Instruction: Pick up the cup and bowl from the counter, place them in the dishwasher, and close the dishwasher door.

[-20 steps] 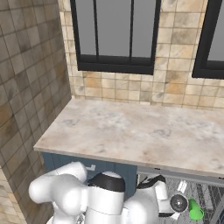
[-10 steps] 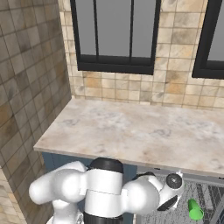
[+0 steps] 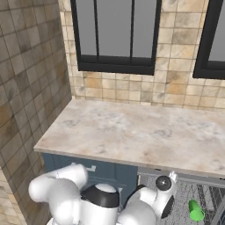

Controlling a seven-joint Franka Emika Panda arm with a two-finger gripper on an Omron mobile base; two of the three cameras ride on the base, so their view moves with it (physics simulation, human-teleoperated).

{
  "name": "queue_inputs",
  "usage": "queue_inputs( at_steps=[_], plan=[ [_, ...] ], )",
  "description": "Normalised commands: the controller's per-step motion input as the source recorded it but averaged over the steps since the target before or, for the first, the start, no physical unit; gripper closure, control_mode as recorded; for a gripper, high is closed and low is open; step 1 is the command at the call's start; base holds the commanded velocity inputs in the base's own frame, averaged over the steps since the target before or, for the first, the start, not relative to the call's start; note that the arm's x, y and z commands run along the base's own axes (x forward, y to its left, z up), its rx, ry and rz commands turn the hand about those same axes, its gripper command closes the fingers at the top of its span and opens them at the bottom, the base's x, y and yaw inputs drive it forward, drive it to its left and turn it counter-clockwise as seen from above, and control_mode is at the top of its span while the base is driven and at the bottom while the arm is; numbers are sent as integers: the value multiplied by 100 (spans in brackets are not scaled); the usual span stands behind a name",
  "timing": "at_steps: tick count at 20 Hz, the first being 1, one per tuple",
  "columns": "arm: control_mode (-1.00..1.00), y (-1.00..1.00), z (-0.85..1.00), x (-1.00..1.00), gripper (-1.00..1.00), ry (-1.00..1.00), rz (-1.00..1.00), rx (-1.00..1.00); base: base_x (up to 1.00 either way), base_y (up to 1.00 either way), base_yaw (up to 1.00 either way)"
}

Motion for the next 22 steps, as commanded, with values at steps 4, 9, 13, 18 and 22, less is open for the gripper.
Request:
queue_inputs(
  at_steps=[4,9,13,18,22],
  plan=[
    [-100,0,2,-28,-100,-17,0,-2,0,0,0],
    [-100,0,16,-8,-100,-13,0,0,0,0,0],
    [-100,0,53,1,-100,-2,0,-1,0,0,0],
    [-100,0,73,18,-100,7,0,0,0,0,0],
    [-100,-1,61,18,-100,6,0,0,0,0,0]
  ],
)
